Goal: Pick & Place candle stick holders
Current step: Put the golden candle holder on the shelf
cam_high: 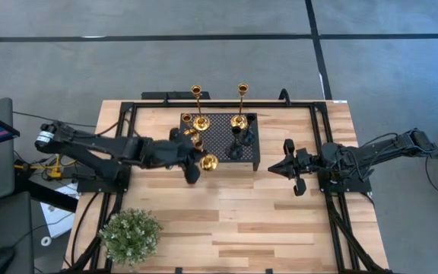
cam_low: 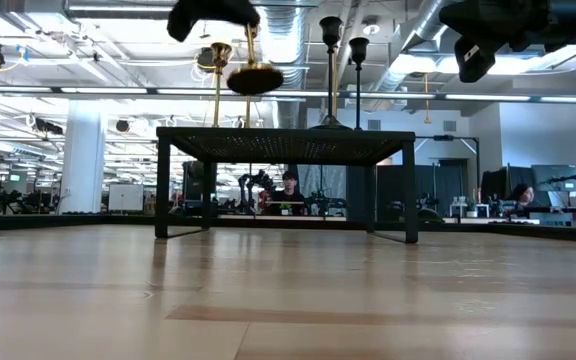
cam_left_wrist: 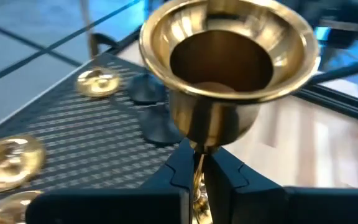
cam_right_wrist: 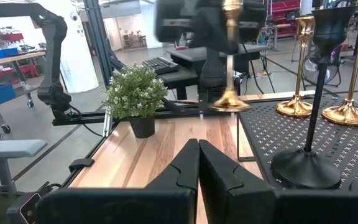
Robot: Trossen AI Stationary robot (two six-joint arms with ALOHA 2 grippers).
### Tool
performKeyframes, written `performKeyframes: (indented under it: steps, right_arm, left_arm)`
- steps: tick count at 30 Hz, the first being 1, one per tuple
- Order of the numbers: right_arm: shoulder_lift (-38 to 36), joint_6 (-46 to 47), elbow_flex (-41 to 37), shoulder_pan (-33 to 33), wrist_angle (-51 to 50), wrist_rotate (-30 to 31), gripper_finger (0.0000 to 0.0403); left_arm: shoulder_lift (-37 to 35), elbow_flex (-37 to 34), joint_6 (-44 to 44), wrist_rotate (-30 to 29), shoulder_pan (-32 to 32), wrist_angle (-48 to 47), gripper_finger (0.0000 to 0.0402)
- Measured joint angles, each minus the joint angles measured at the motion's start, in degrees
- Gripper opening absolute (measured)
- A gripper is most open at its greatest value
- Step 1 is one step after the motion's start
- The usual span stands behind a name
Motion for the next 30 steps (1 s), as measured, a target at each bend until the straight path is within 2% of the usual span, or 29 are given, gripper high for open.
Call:
performKeyframes:
  steps: [11, 19, 30]
  right_arm:
    - [0.0, 0.0, 0.0, 0.0, 0.0, 0.0, 0.0000]
    - [0.0, -0.1, 0.0, 0.0, 0.1, 0.0, 0.0000]
    - [0.0, -0.2, 0.0, 0.0, 0.1, 0.0, 0.0000]
  left_arm:
    - [1.7, 0.0, 0.5, -0.3, 7.9, -1.3, 0.0016]
    - [6.3, 0.0, 0.5, -0.3, 9.6, -1.4, 0.0016]
    - [6.9, 0.0, 0.9, -2.1, 9.8, 0.1, 0.0017]
